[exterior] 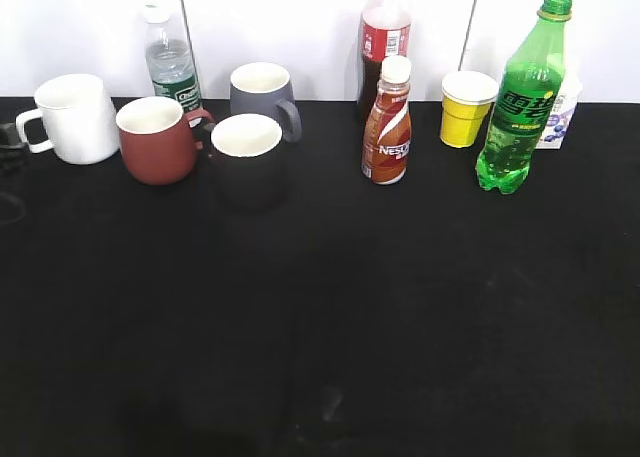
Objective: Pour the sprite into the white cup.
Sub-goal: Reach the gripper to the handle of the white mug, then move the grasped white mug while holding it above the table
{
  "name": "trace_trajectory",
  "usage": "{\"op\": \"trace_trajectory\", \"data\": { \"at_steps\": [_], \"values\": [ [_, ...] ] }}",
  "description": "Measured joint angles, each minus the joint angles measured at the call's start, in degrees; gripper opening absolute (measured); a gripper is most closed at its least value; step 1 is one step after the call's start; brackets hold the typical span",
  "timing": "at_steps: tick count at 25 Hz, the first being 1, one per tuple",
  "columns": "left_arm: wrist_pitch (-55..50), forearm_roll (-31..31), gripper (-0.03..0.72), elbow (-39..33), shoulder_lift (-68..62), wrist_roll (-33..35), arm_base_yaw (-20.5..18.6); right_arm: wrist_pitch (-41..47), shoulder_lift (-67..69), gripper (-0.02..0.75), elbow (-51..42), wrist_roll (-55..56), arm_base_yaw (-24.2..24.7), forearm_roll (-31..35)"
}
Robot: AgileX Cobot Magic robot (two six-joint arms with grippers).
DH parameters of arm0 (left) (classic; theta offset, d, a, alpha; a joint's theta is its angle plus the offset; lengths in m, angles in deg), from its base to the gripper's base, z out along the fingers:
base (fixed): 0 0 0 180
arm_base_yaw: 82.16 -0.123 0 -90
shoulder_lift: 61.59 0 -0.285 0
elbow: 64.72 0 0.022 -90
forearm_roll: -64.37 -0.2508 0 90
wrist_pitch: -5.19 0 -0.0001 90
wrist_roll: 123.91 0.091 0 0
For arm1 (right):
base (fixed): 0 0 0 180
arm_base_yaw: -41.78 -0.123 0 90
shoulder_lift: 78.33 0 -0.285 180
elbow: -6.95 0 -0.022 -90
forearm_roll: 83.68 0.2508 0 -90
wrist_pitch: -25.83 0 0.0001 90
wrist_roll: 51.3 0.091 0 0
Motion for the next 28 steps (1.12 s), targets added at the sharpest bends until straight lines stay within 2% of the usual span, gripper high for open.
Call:
{"op": "trace_trajectory", "data": {
  "at_steps": [3, 12, 14, 15, 17, 21, 24, 26, 28],
  "values": [
    [-1.80, -1.95, 0.526, 5.48, -4.31, 0.00, -0.13, 0.00, 0.00, 0.414, 0.00, 0.00, 0.00, 0.05],
    [-10.68, -2.27, 0.517, 20.45, -13.04, 0.00, -1.29, 0.00, 0.00, 0.415, 0.00, 0.00, 0.00, 0.11],
    [-11.92, -4.03, 0.441, 22.89, -14.37, 0.00, -1.35, 0.00, 0.00, 0.414, 0.00, 0.00, 0.00, 0.11],
    [-11.98, -6.15, 0.349, 23.46, -14.84, 0.00, -1.35, 0.00, 0.00, 0.414, 0.00, 0.00, 0.00, 0.11],
    [-11.92, -10.02, 0.097, 23.52, -14.91, 0.20, -1.35, 0.00, 0.00, 0.414, 0.00, 0.00, 0.00, 0.11],
    [-11.27, -8.58, 0.063, 23.52, -13.76, 0.27, -1.91, 0.00, 0.00, 0.414, 0.00, -0.07, 0.00, 0.11],
    [-13.52, -8.23, 0.051, 22.58, -5.62, 0.78, -2.74, 0.00, 0.00, 0.414, 0.00, -0.03, 0.00, 0.12],
    [-13.20, -7.60, 0.051, 18.82, 4.12, 0.78, -3.44, 0.00, 0.00, 0.414, 0.00, -0.03, 0.00, 0.17],
    [-12.79, -7.30, 0.051, 11.68, 14.01, 0.78, -3.14, 0.00, 0.00, 0.414, 0.00, -0.03, 0.00, 0.17]
  ]
}}
